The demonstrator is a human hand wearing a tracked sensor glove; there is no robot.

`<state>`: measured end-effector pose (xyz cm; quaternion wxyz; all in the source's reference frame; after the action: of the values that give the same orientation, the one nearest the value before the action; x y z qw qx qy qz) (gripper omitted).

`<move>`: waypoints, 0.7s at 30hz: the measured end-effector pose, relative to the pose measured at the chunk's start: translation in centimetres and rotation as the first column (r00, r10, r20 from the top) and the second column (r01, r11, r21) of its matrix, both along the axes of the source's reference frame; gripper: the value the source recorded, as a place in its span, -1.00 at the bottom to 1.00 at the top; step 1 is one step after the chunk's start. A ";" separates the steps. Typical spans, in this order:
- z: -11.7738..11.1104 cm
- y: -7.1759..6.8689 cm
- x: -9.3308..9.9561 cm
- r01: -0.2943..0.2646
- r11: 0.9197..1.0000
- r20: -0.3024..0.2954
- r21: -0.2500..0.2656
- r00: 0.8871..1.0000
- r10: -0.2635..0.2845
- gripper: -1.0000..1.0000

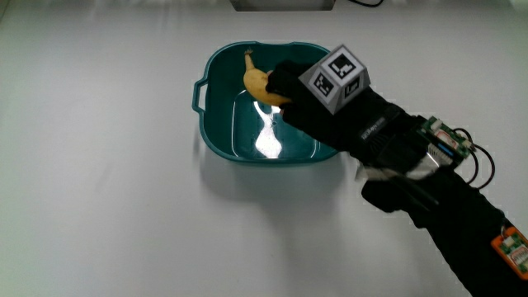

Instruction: Place banana into plate

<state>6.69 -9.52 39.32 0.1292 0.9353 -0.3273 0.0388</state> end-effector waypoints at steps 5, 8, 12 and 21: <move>2.3 -0.6 -0.6 -0.035 0.998 -0.026 -0.057 0.999 0.033 0.00; 3.8 -1.0 -0.9 -0.056 0.994 -0.042 -0.091 0.998 0.052 0.00; 6.7 -0.5 -1.7 -0.059 0.986 -0.075 -0.158 0.996 0.048 0.00; 11.3 0.2 -1.9 -0.094 0.968 -0.181 -0.233 0.982 0.052 0.00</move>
<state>4.84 -9.29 50.66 0.2682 0.9239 -0.2728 0.0014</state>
